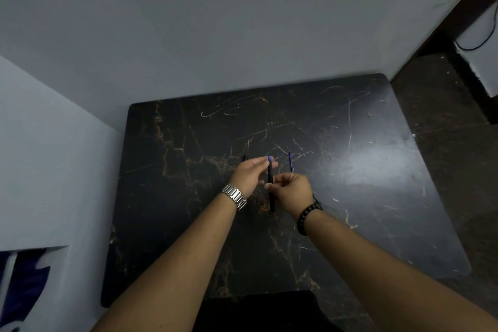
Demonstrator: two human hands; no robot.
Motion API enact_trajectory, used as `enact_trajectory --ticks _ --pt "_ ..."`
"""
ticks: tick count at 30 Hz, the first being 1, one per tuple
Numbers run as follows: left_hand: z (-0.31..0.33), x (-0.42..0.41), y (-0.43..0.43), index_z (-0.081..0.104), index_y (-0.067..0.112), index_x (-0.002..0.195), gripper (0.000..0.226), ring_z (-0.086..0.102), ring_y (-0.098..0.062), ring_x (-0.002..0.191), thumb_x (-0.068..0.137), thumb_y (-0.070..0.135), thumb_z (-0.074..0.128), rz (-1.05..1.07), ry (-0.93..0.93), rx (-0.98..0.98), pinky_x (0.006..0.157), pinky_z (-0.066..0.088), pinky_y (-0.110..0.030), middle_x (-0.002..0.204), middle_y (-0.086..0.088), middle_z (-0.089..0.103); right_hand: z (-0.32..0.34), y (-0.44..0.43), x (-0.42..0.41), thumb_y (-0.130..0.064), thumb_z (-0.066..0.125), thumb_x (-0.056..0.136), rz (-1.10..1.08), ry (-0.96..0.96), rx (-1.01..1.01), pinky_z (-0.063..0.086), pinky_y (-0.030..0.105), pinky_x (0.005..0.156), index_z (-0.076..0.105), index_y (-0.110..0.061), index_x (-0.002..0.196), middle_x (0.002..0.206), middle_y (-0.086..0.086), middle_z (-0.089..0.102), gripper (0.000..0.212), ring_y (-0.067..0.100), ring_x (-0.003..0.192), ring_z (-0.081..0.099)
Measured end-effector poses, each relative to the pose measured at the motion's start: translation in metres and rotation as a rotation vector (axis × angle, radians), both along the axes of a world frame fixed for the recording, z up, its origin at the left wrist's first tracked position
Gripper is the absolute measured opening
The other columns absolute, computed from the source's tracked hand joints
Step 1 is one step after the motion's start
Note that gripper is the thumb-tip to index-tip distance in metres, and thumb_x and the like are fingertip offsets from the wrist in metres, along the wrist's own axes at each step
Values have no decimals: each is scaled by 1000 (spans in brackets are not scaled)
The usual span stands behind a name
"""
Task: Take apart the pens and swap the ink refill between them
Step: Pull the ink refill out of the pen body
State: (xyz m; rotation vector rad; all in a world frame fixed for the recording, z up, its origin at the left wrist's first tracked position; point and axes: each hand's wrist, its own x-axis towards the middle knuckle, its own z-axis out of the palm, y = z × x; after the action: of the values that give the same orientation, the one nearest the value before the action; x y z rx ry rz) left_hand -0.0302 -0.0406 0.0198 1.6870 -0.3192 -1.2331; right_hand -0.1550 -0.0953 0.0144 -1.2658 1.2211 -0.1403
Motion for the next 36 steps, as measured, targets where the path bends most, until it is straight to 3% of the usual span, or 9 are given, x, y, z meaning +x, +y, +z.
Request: enact_trajectory --ticks 4,7,10,13,18,22,25,33,36 --pt "-4 0 1 73 20 97 17 73 -21 98 97 9 60 -2 -18 -6 91 56 -42 98 -2 78 -2 -3 -1 -11 81 80 3 13 -10 56 17 55 76 -21 79 71 -8 77 12 2 67 73" --pt "-5 -2 -1 70 19 87 17 70 -10 76 79 10 82 74 -145 44 74 56 -30 83 3 74 -5 -4 -1 -14 83 77 11 32 -11 59 22 61 75 -22 80 74 -5 77 12 5 70 73" --pt "-4 -2 -3 67 17 95 24 67 -13 80 78 16 83 86 -142 42 64 51 -21 90 1 72 -8 -5 -1 -17 84 77 24 37 3 62 29 67 75 -22 84 79 -3 77 12 9 76 75" --pt "-3 -2 -2 69 19 109 15 68 -19 100 96 17 63 5 8 -4 75 55 -30 110 -4 73 -10 -8 -2 -15 84 77 17 19 -9 63 30 68 75 -21 80 77 -3 78 11 8 74 75" --pt "-7 -6 1 74 17 95 21 73 -25 103 96 3 59 40 8 -41 97 55 -43 97 -6 77 -12 -9 -3 -11 83 77 18 26 -20 63 32 72 77 -19 83 82 1 78 12 12 78 75" --pt "-6 -2 -4 74 24 92 18 71 -3 83 93 9 65 88 -73 -25 81 53 -32 84 10 78 -12 -7 -5 -11 83 78 56 36 -38 57 20 60 74 -18 83 81 1 76 13 9 73 73" --pt "-2 6 -9 75 30 85 16 68 -4 83 91 15 70 133 -131 -22 71 51 -27 81 16 77 -13 -5 -8 -11 82 79 89 43 -23 55 18 57 72 -21 83 79 0 75 14 8 70 71" --pt "7 38 -16 79 30 86 15 67 -9 86 89 18 71 309 -90 -79 79 57 -32 84 12 76 -18 -2 -11 -7 80 81 112 40 52 56 21 53 73 -20 82 67 -5 76 15 8 63 74" --pt "-2 51 -6 79 26 95 13 67 -4 72 90 18 71 342 -147 -29 63 58 -22 77 11 76 -18 -2 -12 -6 79 81 117 23 63 56 20 52 74 -20 82 67 -7 77 15 8 64 75"
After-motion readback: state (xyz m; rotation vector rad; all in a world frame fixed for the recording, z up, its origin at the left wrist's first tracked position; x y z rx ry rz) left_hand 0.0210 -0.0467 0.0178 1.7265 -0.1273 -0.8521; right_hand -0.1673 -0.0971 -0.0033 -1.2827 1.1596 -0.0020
